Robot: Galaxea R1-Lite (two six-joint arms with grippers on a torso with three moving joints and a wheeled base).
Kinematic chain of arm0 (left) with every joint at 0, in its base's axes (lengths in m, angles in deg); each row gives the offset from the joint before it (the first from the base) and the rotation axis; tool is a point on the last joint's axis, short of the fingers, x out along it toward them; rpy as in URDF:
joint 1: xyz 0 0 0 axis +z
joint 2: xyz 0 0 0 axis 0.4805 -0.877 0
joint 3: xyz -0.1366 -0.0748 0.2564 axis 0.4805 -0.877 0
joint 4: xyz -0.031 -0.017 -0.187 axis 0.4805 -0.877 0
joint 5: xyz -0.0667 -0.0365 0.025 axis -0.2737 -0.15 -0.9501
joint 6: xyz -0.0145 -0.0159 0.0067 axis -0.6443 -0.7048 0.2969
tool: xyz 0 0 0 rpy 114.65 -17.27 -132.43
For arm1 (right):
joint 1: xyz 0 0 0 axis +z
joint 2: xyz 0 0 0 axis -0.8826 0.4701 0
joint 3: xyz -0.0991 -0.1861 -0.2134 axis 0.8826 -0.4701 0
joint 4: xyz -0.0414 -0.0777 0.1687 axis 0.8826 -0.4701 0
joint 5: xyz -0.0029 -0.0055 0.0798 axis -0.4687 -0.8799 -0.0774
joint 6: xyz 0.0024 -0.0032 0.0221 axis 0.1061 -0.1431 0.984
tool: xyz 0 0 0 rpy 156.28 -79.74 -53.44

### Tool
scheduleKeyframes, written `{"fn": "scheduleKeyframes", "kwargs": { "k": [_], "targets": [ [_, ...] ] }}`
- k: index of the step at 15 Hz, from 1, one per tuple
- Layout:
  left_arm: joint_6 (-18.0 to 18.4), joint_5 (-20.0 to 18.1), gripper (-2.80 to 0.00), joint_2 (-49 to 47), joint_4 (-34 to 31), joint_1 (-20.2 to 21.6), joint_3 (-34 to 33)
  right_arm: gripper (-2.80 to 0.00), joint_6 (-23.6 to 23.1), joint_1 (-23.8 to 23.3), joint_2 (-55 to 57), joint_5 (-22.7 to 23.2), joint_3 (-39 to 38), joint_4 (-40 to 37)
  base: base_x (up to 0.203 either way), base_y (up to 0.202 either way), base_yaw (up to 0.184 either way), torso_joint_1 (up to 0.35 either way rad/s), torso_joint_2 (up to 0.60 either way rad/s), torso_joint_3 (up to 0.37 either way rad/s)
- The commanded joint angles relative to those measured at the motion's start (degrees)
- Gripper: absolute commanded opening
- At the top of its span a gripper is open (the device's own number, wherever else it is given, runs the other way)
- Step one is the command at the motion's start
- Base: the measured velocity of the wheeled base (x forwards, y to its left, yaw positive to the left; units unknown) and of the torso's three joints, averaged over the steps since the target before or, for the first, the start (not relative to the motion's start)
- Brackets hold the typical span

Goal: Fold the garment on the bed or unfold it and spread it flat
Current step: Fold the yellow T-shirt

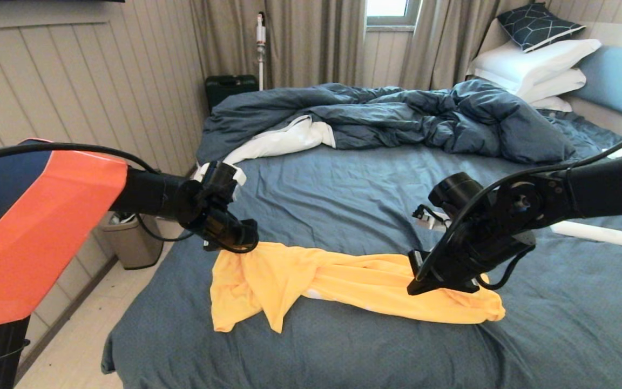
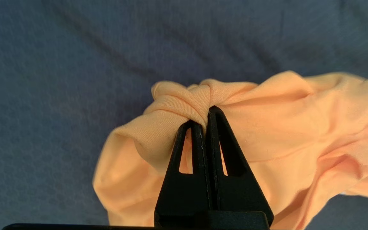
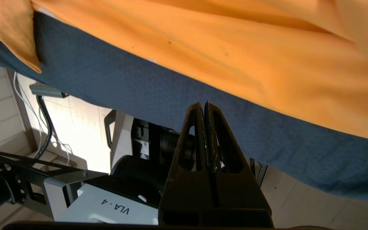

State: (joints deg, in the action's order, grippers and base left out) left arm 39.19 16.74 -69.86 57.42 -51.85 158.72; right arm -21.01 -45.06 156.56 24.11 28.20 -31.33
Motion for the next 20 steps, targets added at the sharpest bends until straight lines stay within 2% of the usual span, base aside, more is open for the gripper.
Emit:
{"fn": "scheduleKeyframes", "kwargs": {
  "k": [1,5,9,10,15,20],
  "targets": [
    [-0.11,-0.06,-2.8,-0.53,-0.17,0.04,-0.96,-2.8,0.15,0.27,1.04,0.09,0.55,-0.15,0.0,0.0,0.0,0.0,0.0,0.0],
    [-0.02,-1.67,-2.8,-1.14,-0.17,-0.78,-2.59,-2.8,1.5,1.77,2.17,-0.34,2.41,-0.2,0.0,0.0,0.0,0.0,0.0,0.0],
    [0.06,-1.67,-2.8,-0.62,-0.17,-0.87,-2.77,-2.8,1.5,1.82,2.08,-0.35,2.58,-0.2,0.0,0.0,0.0,0.0,0.0,0.0],
    [-0.04,-1.67,0.0,-0.62,-0.17,-0.95,-2.68,-2.8,1.5,1.82,2.08,-0.35,2.32,-0.2,0.0,0.0,0.0,0.0,0.0,0.0],
    [-0.11,-1.54,0.0,4.39,-0.17,-0.76,-3.98,-2.8,1.5,1.74,1.56,-0.35,2.07,-0.2,0.0,0.0,0.0,0.0,0.0,0.0],
    [-0.16,-0.82,0.0,9.14,-0.34,0.26,-8.89,-2.8,1.5,2.08,1.6,-0.32,2.11,-0.2,0.0,0.0,0.0,0.0,0.0,0.0]
  ]
}}
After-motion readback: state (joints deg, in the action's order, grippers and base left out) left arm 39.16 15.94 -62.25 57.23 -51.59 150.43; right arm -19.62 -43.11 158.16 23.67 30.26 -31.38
